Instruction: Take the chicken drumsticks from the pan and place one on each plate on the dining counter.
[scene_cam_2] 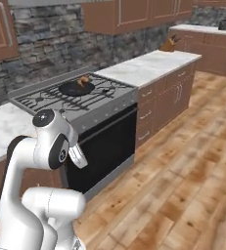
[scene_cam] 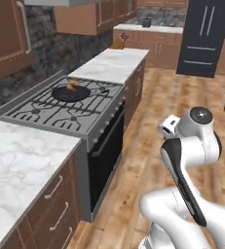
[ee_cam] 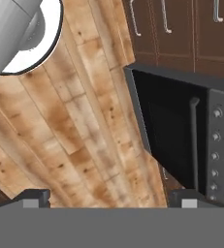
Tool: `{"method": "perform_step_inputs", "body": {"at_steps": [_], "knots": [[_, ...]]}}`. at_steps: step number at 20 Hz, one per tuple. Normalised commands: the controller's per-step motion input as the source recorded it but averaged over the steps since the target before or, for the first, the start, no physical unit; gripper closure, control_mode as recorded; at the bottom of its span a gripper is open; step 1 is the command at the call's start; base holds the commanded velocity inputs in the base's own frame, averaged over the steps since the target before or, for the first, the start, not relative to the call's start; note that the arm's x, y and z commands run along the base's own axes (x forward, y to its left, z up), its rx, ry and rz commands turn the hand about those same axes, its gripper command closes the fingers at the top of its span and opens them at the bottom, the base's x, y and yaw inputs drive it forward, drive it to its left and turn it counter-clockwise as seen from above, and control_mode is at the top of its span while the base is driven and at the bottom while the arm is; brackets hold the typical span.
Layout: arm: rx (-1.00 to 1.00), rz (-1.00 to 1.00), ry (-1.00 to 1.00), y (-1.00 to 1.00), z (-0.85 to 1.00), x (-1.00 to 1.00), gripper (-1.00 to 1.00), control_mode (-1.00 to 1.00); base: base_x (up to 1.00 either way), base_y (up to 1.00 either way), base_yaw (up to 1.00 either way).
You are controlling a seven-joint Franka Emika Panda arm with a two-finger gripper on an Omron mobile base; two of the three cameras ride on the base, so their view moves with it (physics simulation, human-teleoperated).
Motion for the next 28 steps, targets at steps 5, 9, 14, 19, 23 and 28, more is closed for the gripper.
{"method": "perform_step_inputs", "body": {"at_steps": [5,9,14,19,23,28], "knots": [[0.0,0.0,0.0,0.0,0.0,0.0,-1.0,1.0,1.0,-0.82,0.41],[0.0,0.0,0.0,0.0,0.0,0.0,-1.0,1.0,0.98,-0.85,0.45],[0.0,0.0,0.0,0.0,0.0,0.0,-1.0,1.0,0.94,-0.86,0.45],[0.0,0.0,0.0,0.0,0.0,0.0,-1.0,1.0,0.78,-0.79,0.47],[0.0,0.0,0.0,0.0,0.0,0.0,-1.0,1.0,0.73,-0.49,0.48],[0.0,0.0,0.0,0.0,0.0,0.0,-1.0,1.0,0.61,-0.28,0.41]]}}
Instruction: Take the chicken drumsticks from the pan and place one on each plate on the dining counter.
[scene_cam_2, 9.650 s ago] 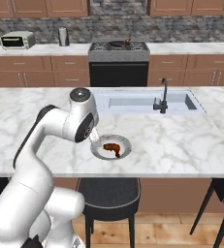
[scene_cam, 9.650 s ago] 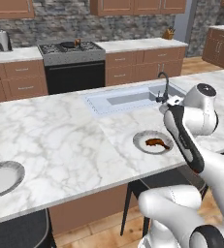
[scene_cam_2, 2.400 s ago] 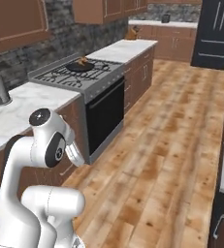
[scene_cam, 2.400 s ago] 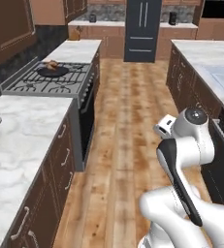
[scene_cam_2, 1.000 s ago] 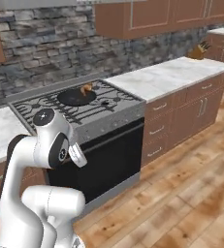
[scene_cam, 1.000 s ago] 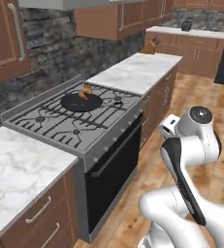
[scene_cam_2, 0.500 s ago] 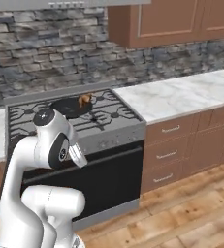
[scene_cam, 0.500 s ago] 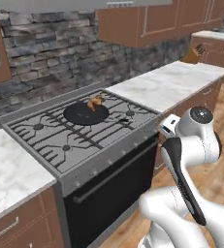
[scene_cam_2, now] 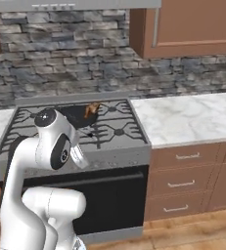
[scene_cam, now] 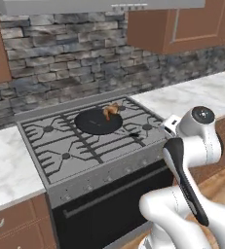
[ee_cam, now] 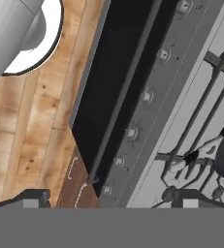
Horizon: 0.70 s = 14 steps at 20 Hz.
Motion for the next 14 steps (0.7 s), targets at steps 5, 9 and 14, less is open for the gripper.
{"method": "perform_step_inputs", "body": {"at_steps": [5,9,14], "knots": [[0.0,0.0,0.0,0.0,0.0,0.0,-1.0,1.0,0.43,-0.19,0.34],[0.0,0.0,0.0,0.0,0.0,0.0,-1.0,1.0,0.53,-0.06,0.3],[0.0,0.0,0.0,0.0,0.0,0.0,-1.0,1.0,0.73,-0.13,0.31]]}}
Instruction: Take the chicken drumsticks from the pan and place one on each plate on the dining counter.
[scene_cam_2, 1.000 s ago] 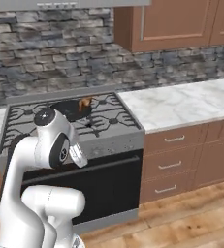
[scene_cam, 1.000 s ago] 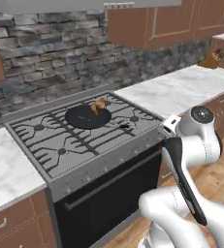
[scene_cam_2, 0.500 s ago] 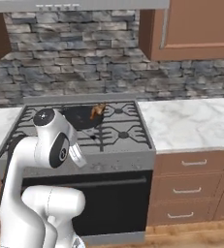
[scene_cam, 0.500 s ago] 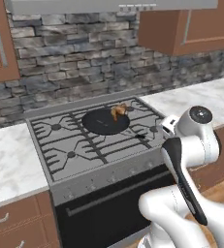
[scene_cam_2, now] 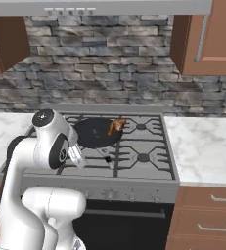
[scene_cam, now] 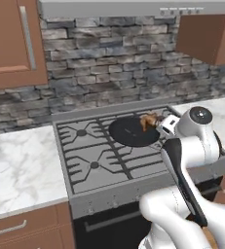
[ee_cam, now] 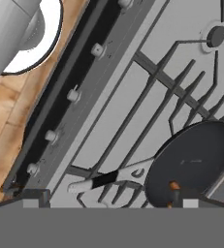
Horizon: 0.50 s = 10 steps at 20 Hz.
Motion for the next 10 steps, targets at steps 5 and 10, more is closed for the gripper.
{"method": "perform_step_inputs", "body": {"at_steps": [5,10], "knots": [[0.0,0.0,0.0,0.0,0.0,0.0,-1.0,1.0,0.54,-0.19,0.32],[0.0,0.07,0.0,-0.03,-0.07,0.14,-1.0,-1.0,0.17,-0.13,0.19]]}}
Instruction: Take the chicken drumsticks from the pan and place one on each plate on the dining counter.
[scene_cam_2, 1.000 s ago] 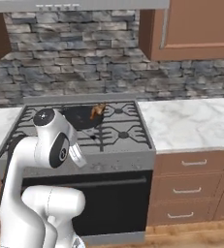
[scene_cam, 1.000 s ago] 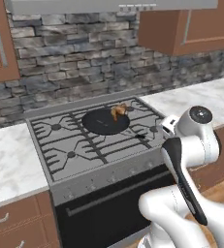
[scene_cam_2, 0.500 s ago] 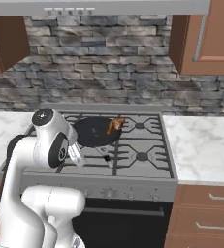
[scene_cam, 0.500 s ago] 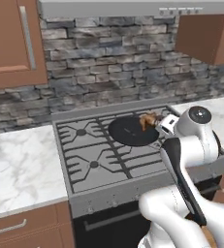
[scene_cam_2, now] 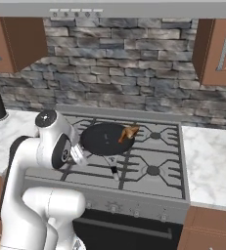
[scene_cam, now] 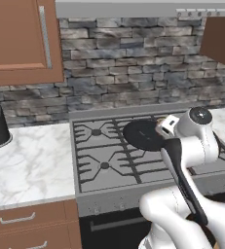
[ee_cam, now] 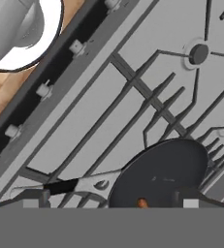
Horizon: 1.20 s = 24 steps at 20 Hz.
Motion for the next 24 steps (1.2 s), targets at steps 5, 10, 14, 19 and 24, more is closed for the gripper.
{"method": "perform_step_inputs", "body": {"at_steps": [5,10,14,19,24], "knots": [[-0.05,-0.05,0.1,0.0,0.09,0.24,-1.0,-1.0,0.0,0.0,0.0],[-0.01,-0.11,0.1,-0.18,0.21,0.45,-1.0,-1.0,0.0,0.0,0.0],[0.0,-0.15,0.05,-0.43,0.0,0.71,-1.0,-1.0,0.0,0.0,0.0],[0.0,0.05,0.1,-0.62,-0.02,0.7,-1.0,-1.0,0.0,0.0,0.0],[0.0,0.18,0.08,-0.33,-0.17,0.65,-1.0,-1.0,0.0,0.0,0.0]]}}
